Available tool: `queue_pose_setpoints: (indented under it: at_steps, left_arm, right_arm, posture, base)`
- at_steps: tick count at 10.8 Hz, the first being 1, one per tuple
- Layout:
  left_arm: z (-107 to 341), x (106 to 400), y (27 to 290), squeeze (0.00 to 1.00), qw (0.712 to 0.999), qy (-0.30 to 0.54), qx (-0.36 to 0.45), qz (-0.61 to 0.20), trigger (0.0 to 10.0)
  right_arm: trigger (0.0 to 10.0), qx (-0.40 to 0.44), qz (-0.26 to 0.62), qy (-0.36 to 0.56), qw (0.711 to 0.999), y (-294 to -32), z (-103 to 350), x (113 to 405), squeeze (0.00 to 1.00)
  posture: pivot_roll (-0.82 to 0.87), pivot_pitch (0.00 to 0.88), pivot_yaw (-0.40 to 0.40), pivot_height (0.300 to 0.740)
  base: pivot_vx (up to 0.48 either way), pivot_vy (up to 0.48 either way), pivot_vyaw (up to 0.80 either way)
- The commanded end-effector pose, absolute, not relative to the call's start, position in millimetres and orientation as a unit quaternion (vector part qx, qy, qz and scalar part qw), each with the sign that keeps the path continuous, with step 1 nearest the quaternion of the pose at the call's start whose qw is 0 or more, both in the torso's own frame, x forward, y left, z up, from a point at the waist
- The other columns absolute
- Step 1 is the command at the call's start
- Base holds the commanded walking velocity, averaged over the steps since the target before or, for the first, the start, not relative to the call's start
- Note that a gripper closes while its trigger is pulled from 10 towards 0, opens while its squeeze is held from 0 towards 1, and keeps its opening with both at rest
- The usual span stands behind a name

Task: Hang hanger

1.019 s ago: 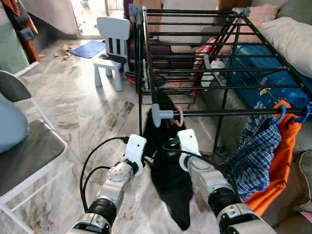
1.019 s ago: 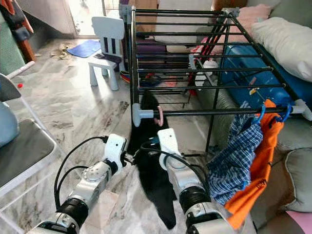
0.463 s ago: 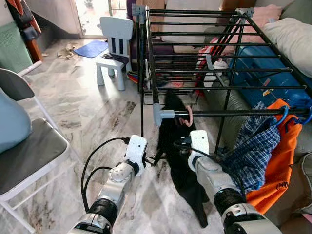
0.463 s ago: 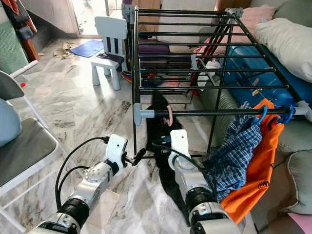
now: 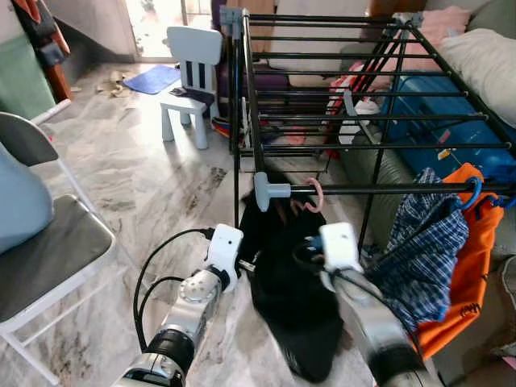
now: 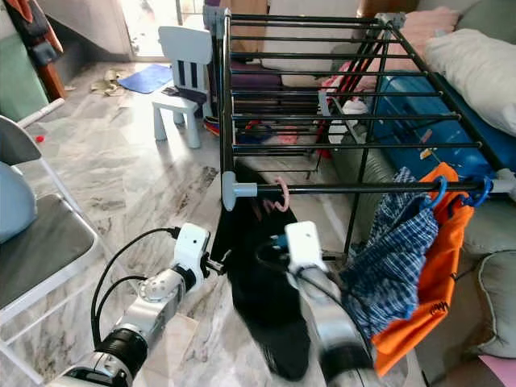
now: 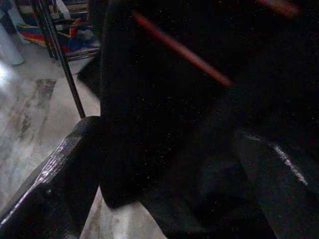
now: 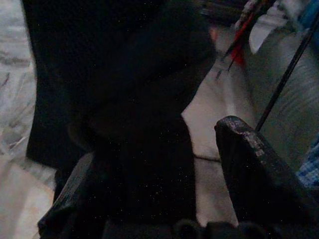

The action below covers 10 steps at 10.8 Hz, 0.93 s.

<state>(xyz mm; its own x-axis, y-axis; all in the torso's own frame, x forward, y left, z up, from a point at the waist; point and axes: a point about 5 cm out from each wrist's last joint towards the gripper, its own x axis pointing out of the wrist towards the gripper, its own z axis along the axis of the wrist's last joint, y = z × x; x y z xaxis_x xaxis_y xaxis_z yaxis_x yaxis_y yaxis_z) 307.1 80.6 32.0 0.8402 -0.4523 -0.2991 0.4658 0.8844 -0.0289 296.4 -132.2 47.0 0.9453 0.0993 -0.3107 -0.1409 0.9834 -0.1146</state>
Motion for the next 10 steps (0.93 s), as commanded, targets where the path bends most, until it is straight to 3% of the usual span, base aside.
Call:
queue_pose_setpoints:
  at_steps: [1, 4, 10]
  left_arm:
    - [32, 308, 79, 0.00, 0.957, 0.155, 0.033, -0.244, 10.0]
    - [31, 308, 77, 0.00, 0.955, 0.159, 0.037, -0.249, 10.0]
    - [30, 309, 88, 0.00, 0.958, 0.166, 0.056, -0.228, 10.0]
  right_arm:
    - [10.0, -0.077, 0.061, 0.133, 0.986, -134, 58, 293, 1.00]
    - [10.0, -0.061, 0.085, 0.098, 0.990, -126, 79, 263, 1.00]
    - [10.0, -0.050, 0.119, 0.082, 0.988, -118, 104, 235, 1.00]
  posture:
    - [0.07, 0.000, -0.049, 0.740]
    - [0.05, 0.000, -0.037, 0.740]
    - [0.04, 0.000, -0.037, 0.740]
  base:
    - [0.000, 0.000, 0.00]
    - [0.000, 0.000, 0.00]
    - [0.000, 0.000, 0.00]
